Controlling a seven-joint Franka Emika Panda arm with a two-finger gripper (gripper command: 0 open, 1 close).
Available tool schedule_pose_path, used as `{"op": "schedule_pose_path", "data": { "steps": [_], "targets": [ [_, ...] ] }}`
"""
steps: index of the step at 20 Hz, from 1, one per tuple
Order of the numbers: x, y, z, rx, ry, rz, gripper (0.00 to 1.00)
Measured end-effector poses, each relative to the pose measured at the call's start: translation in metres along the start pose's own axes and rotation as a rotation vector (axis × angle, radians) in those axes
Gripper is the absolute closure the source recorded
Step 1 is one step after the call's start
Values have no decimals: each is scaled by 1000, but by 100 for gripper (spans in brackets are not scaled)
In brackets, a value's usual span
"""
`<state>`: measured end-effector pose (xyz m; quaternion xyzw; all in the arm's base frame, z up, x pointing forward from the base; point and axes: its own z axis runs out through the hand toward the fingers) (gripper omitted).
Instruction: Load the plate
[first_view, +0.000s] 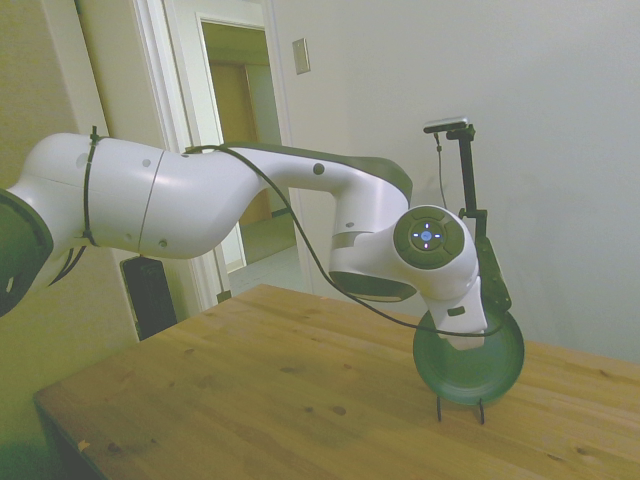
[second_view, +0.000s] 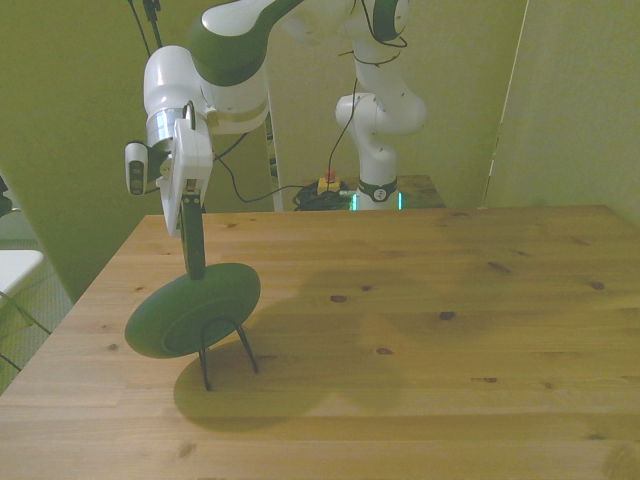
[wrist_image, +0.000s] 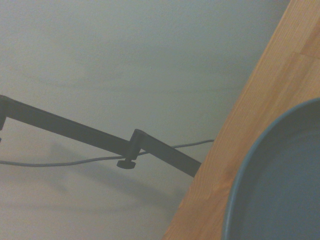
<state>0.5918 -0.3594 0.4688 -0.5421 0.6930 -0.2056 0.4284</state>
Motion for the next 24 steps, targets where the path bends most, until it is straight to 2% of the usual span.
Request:
{"op": "schedule_pose_path", "data": {
  "steps": [12, 17, 21, 24],
  "targets": [
    [-2, -5, -5, 14, 0, 3, 0],
    [-17, -33, -22, -14, 33, 34, 0],
    [-43, -69, -48, -127, 102, 5, 0],
    [-63, -92, -78, -300, 154, -63, 0]
  ]
}}
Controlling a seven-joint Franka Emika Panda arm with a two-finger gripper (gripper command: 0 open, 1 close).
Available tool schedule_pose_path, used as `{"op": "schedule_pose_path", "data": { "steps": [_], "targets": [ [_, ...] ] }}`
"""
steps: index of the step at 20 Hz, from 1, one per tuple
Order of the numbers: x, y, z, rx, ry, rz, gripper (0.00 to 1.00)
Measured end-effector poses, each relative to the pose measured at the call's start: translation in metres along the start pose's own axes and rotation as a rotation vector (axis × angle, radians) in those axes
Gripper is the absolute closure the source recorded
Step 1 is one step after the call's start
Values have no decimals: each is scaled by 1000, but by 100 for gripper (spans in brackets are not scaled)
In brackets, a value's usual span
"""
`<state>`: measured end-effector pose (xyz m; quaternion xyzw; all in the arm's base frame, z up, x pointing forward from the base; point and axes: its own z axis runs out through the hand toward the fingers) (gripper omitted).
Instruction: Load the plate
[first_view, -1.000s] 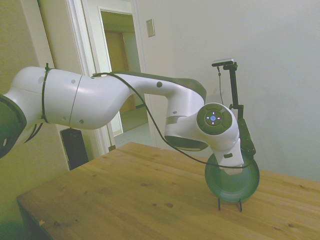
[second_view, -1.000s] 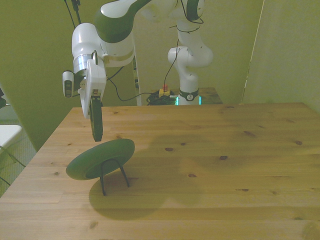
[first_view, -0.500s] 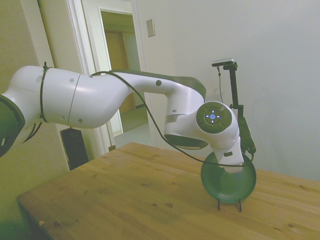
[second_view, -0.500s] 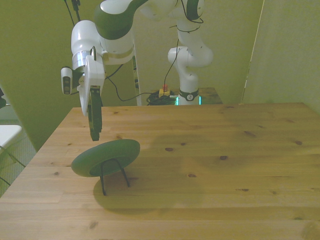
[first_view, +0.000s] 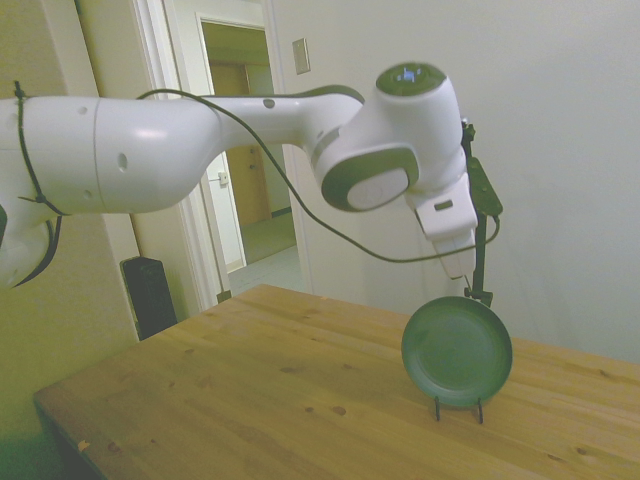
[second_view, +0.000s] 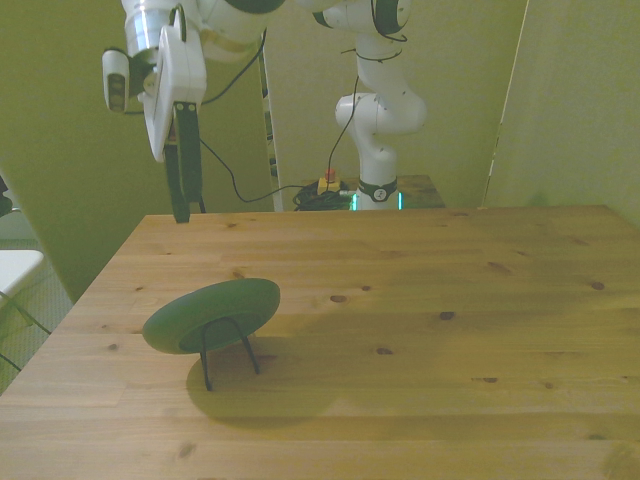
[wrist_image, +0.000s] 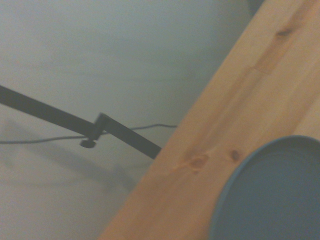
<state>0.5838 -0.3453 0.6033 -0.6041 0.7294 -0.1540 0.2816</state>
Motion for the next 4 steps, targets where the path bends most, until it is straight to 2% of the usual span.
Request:
{"op": "schedule_pose_path", "data": {
  "steps": [4],
  "targets": [
    [-10, -7, -42, -196, 47, -107, 0]
  ]
}}
